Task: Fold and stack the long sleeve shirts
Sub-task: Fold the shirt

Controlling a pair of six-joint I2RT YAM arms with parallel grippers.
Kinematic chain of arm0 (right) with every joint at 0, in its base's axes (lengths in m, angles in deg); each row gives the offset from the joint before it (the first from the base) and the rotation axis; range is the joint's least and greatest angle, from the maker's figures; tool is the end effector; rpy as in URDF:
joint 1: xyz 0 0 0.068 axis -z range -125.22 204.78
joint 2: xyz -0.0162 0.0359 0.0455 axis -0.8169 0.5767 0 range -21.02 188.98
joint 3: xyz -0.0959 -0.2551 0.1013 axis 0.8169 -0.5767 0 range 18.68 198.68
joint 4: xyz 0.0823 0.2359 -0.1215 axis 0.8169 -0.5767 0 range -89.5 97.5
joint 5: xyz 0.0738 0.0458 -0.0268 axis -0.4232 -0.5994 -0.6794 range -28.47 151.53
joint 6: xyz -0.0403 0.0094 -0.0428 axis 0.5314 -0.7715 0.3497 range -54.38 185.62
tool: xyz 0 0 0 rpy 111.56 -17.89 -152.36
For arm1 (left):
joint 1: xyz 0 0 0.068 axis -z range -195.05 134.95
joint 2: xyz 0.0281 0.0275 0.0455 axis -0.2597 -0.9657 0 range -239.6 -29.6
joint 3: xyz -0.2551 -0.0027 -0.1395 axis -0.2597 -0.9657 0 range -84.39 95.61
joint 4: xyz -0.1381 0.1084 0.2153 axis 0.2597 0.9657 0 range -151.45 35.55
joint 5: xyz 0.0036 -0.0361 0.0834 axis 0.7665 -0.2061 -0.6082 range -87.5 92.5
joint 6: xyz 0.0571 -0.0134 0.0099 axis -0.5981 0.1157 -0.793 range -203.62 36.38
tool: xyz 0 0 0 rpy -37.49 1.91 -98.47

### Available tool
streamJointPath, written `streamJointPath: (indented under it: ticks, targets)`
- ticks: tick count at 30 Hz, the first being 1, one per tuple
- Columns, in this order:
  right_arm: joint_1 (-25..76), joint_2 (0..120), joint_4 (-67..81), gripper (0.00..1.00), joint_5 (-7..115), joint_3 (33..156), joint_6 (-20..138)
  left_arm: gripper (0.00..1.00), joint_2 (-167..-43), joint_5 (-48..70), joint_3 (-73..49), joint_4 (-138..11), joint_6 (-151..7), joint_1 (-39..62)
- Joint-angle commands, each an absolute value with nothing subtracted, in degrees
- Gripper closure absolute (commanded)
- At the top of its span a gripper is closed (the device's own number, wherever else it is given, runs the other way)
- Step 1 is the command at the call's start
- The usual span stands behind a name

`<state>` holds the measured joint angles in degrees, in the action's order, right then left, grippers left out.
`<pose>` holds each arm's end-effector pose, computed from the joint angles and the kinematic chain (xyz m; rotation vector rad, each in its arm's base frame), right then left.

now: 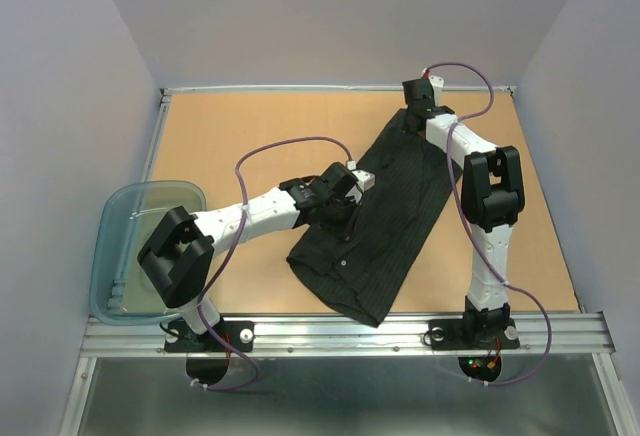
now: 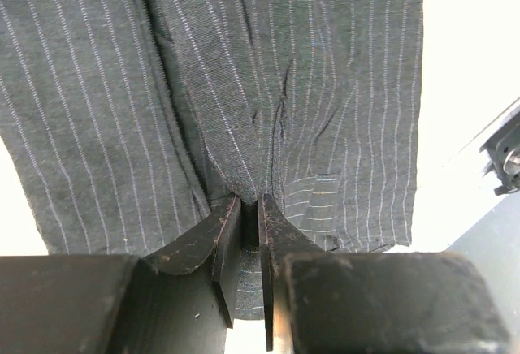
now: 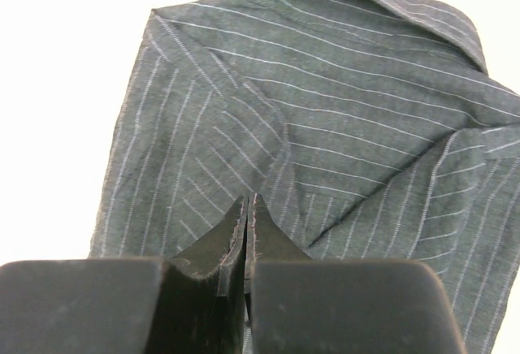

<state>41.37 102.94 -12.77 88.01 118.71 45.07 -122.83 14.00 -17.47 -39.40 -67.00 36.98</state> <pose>0.5132 0.1024 0.2173 0.3624 2.2255 -0.2280 0.2239 -0.3013 0.2459 0.8675 2.3961 -0.7577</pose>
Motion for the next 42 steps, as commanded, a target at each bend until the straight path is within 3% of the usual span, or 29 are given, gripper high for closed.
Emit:
streamJointPath:
  ticks: [1, 13, 19, 29, 37, 42]
  targets:
    - [41.60, 100.18, -9.29, 0.99, 85.97, 118.78, 44.97, 0.76, -119.42, 12.17, -16.97, -38.42, -65.78, 37.07]
    - [41.60, 101.41, -7.97, 0.98, 81.40, 117.74, 44.88, 0.76, -120.48, 7.25, -19.79, -39.47, -63.67, 36.46]
    - [41.60, 99.56, -7.88, 0.84, 80.87, 114.04, 43.22, 0.76, -120.39, 5.92, -21.19, -40.53, -62.70, 35.31]
    - [41.51, 99.56, -8.23, 0.45, 85.79, 114.83, 44.44, 0.76, -120.74, 6.89, -21.90, -41.23, -62.17, 35.13]
    - [40.63, 102.63, -11.22, 0.45, 91.33, 118.08, 47.60, 0.76, -121.53, 7.59, -21.37, -41.32, -62.17, 35.05]
    - [39.93, 105.18, -12.01, 0.51, 92.73, 120.18, 49.01, 0.76, -121.36, 7.68, -21.37, -41.32, -62.17, 35.13]
